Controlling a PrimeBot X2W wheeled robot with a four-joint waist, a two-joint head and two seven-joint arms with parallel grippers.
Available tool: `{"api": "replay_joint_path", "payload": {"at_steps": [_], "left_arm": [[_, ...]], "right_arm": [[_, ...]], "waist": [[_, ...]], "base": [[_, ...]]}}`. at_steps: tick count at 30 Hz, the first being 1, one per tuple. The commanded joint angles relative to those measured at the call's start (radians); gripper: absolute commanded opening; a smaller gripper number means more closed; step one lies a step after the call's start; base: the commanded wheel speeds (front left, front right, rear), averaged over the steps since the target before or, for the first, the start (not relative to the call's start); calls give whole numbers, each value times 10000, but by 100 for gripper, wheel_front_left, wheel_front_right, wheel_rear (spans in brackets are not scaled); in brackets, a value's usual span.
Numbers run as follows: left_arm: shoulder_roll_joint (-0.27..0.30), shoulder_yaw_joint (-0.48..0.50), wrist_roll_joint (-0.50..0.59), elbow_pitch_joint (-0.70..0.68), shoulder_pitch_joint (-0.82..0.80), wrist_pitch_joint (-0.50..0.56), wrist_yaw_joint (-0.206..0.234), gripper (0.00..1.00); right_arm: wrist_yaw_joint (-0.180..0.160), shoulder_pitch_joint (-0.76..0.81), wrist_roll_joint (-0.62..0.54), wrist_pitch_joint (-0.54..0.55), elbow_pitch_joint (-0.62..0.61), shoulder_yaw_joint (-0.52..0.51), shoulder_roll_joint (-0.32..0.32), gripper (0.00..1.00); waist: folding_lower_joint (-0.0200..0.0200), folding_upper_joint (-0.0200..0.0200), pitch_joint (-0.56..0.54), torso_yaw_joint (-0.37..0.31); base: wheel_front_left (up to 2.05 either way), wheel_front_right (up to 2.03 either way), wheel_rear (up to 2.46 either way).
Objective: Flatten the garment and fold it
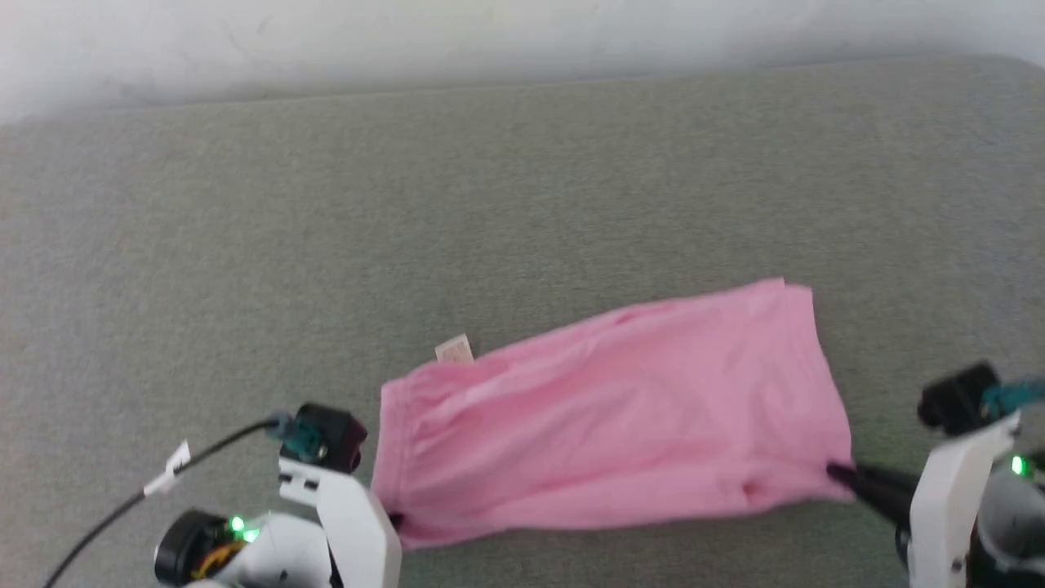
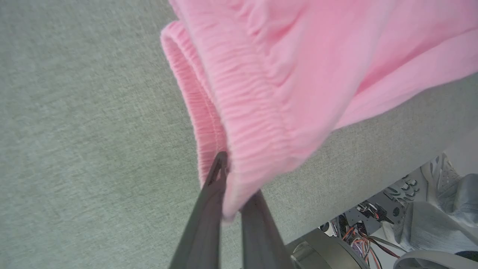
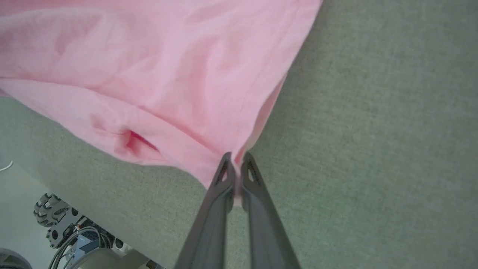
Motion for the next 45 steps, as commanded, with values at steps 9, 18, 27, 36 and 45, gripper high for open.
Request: {"api": "replay_joint_path", "payload": {"at_steps": [9, 18, 27, 36, 45], "left_arm": [[-448, 372, -91, 341, 974, -1516, 280, 100], [-434, 1604, 556, 81, 846, -3918, 378, 100], [-1512, 2500, 1488, 930, 932, -8290, 399, 100], [-1674, 2745, 1744, 2232, 1158, -10496, -110, 100], [-1686, 2465, 1825, 2515, 1187, -10476, -212, 100]], "right_arm": [[-11, 2170, -1966, -436, -1134, -2162, 2108, 100], [-11, 2434, -2845, -663, -2368, -3919, 3115, 100], [-11, 2034, -2947, 577, -1501, -4302, 2483, 100], [-11, 1014, -2556, 1197, 392, -3635, 2392, 100], [-11, 181, -1866, 1834, 2618, -2287, 2760, 83]], "waist": [[3, 0, -517, -228], [3, 0, -1009, 34], [3, 0, -1128, 380], [3, 0, -909, 877], [3, 0, -832, 1211]], "base": [[0, 0, 0], [0, 0, 0], [0, 0, 0], [0, 0, 0], [0, 0, 0]]}}
